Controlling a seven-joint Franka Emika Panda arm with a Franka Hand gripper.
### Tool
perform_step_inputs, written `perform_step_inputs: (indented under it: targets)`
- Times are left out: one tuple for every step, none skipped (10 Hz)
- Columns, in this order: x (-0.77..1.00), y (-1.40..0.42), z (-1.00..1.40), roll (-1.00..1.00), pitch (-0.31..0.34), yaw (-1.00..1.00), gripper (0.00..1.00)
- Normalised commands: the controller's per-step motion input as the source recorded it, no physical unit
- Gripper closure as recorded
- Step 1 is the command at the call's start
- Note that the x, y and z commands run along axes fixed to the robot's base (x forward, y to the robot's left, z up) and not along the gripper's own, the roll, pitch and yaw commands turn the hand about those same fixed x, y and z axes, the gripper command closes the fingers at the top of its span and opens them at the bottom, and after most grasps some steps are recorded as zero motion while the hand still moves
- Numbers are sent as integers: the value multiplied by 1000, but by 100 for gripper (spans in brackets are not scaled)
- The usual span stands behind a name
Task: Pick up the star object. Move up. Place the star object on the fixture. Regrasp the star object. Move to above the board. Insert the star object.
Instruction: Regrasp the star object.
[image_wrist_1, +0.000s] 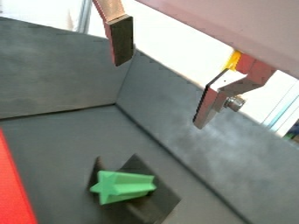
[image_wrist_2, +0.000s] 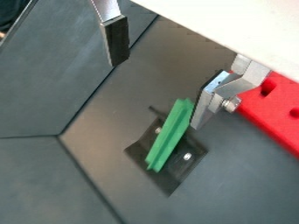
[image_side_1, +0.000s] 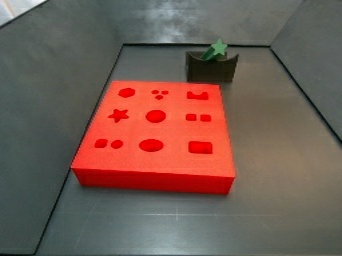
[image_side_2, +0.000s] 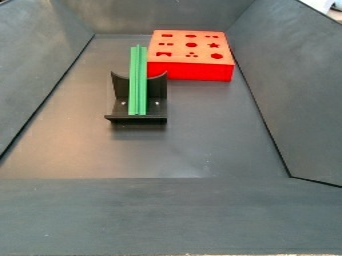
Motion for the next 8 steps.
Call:
perform_step_inputs:
  targets:
    - [96,-44,-3,1000,134,84,0]
    - [101,-48,-8,1000,168,118,0]
    - [102,-48,-10,938,192,162,0]
    - [103,-52,-8,815,185,174,0]
    - [106,-54,-10,568,157,199,0]
    - [106,-55,-11,388,132,215,0]
    - [99,-40,-3,224,88,223,0]
    - [90,-40,0,189,64,224,0]
